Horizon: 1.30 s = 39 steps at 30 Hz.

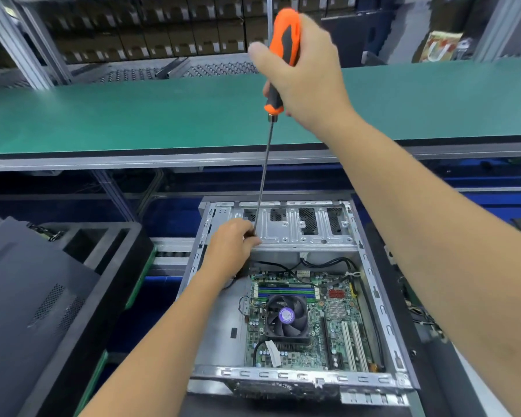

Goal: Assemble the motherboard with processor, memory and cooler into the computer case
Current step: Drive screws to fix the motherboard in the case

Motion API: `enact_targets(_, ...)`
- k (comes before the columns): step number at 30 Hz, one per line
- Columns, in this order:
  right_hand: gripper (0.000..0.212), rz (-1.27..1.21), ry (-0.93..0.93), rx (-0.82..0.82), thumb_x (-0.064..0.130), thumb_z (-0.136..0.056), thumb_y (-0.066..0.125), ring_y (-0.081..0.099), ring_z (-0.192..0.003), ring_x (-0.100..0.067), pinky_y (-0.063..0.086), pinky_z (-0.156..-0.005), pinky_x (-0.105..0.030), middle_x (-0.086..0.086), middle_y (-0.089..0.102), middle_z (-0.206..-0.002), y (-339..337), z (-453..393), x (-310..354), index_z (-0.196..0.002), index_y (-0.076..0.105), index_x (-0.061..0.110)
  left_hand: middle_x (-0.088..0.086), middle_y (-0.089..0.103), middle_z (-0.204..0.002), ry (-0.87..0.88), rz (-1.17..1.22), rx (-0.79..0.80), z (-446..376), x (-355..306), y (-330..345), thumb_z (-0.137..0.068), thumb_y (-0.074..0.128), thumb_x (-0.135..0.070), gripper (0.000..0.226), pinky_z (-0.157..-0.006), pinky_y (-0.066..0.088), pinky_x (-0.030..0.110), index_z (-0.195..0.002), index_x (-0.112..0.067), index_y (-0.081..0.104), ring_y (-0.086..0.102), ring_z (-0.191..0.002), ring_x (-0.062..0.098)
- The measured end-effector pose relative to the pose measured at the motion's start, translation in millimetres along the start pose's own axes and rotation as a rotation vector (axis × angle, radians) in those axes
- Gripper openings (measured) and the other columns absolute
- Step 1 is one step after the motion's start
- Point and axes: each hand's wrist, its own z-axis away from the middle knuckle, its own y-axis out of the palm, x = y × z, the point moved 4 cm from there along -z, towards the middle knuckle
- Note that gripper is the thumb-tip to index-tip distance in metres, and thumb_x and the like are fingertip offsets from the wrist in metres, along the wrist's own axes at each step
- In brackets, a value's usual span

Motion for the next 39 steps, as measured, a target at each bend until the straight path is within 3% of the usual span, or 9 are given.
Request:
enact_targets(4, 0.025, -0.009, 0.009, 0.091, 0.023, -0.094, 0.062, 0.062, -0.057, -0.026, 0.053, -0.05, -0.027, -0.014, 0.051, -0.069, 15.4, -0.3, -1.1, -0.088, 0.044, 0.007, -0.002, 0.057, -0.072, -0.085, 0.012, 0.046, -10.0, 8.7, 4.8, -0.087, 0.067, -0.023, 0.019, -0.057, 0.041, 0.027, -0.075, -0.01, 0.059, 0.053, -0.065, 0.014)
enact_targets(7, 0.029, 0.004, 0.02, 0.146, 0.027, -0.094, 0.063, 0.063, -0.061, -0.028, 0.055, -0.05, -0.03, -0.013, 0.052, -0.072, 23.7, -0.3, -3.2, -0.094, 0.047, 0.002, -0.002, 0.058, -0.072, -0.123, 0.04, 0.046, -13.7, 14.8, 8.3, -0.086, 0.068, -0.022, 0.017, -0.055, 0.039, 0.025, -0.075, -0.012, 0.059, 0.053, -0.065, 0.013)
enact_targets(11, 0.031, 0.049, 0.015, 0.195, 0.03, -0.094, 0.063, 0.065, -0.063, -0.023, 0.052, -0.049, -0.02, -0.011, 0.052, -0.076, 30.8, -1.2, -4.8, -0.094, 0.045, 0.005, 0.002, 0.061, -0.078, -0.127, 0.042, 0.075, -17.3, 17.6, 14.2, -0.086, 0.068, -0.02, 0.015, -0.066, 0.05, 0.034, -0.078, -0.008, 0.063, 0.058, -0.072, 0.02)
enact_targets(15, 0.031, 0.089, 0.0, 0.22, 0.031, -0.095, 0.062, 0.066, -0.066, -0.022, 0.051, -0.051, -0.02, -0.009, 0.051, -0.077, 35.8, -2.4, -4.7, -0.091, 0.041, 0.008, -0.001, 0.059, -0.076, -0.124, 0.066, 0.092, -20.6, 20.7, 17.2, -0.085, 0.068, -0.022, 0.015, -0.063, 0.044, 0.03, -0.075, -0.013, 0.063, 0.056, -0.072, 0.019)
enact_targets(20, 0.031, 0.117, -0.01, 0.232, 0.03, -0.095, 0.061, 0.065, -0.068, -0.023, 0.057, -0.06, -0.032, -0.009, 0.051, -0.079, 40.9, -2.7, -5.5, -0.096, 0.043, 0.005, 0.003, 0.064, -0.082, -0.145, 0.149, 0.139, -22.4, 24.8, 17.2, -0.082, 0.072, -0.017, 0.013, -0.068, 0.048, 0.03, -0.072, -0.015, 0.064, 0.059, -0.073, 0.018)
enact_targets(25, 0.03, 0.141, -0.035, 0.229, 0.031, -0.095, 0.06, 0.065, -0.067, -0.018, 0.057, -0.06, -0.027, -0.006, 0.052, -0.079, 45.7, -3.1, -4.8, -0.095, 0.042, 0.007, -0.007, 0.063, -0.075, -0.168, 0.197, 0.187, -24.5, 28.1, 16.9, -0.082, 0.073, -0.014, 0.014, -0.061, 0.042, 0.017, -0.072, -0.019, 0.064, 0.058, -0.069, 0.007)
enact_targets(30, 0.028, 0.149, -0.024, 0.236, 0.031, -0.096, 0.06, 0.066, -0.067, -0.018, 0.057, -0.062, -0.024, -0.005, 0.053, -0.08, 45.7, -5.1, -5.0, -0.096, 0.042, 0.008, -0.008, 0.063, -0.079, -0.133, 0.218, 0.241, -24.9, 31.2, 11.9, -0.082, 0.07, -0.005, 0.02, -0.064, 0.04, 0.013, -0.073, -0.021, 0.065, 0.056, -0.071, 0.004)
enact_targets(34, 0.027, 0.146, -0.027, 0.233, 0.03, -0.096, 0.059, 0.064, -0.062, -0.013, 0.053, -0.057, -0.016, -0.003, 0.053, -0.076, 45.0, -4.7, -4.0, -0.094, 0.041, 0.009, -0.006, 0.064, -0.081, -0.121, 0.205, 0.275, -26.0, 31.3, 8.2, -0.083, 0.068, -0.004, 0.019, -0.066, 0.04, 0.016, -0.075, -0.021, 0.067, 0.056, -0.07, 0.005)
enact_targets(39, 0.027, 0.147, -0.033, 0.245, 0.029, -0.097, 0.058, 0.065, -0.064, -0.016, 0.052, -0.056, -0.016, -0.007, 0.055, -0.08, 46.9, -3.2, -1.7, -0.095, 0.042, 0.008, -0.009, 0.061, -0.079, -0.131, 0.206, 0.263, -25.1, 30.2, 4.6, -0.083, 0.069, -0.004, 0.015, -0.072, 0.042, 0.018, -0.076, -0.017, 0.068, 0.057, -0.074, 0.004)
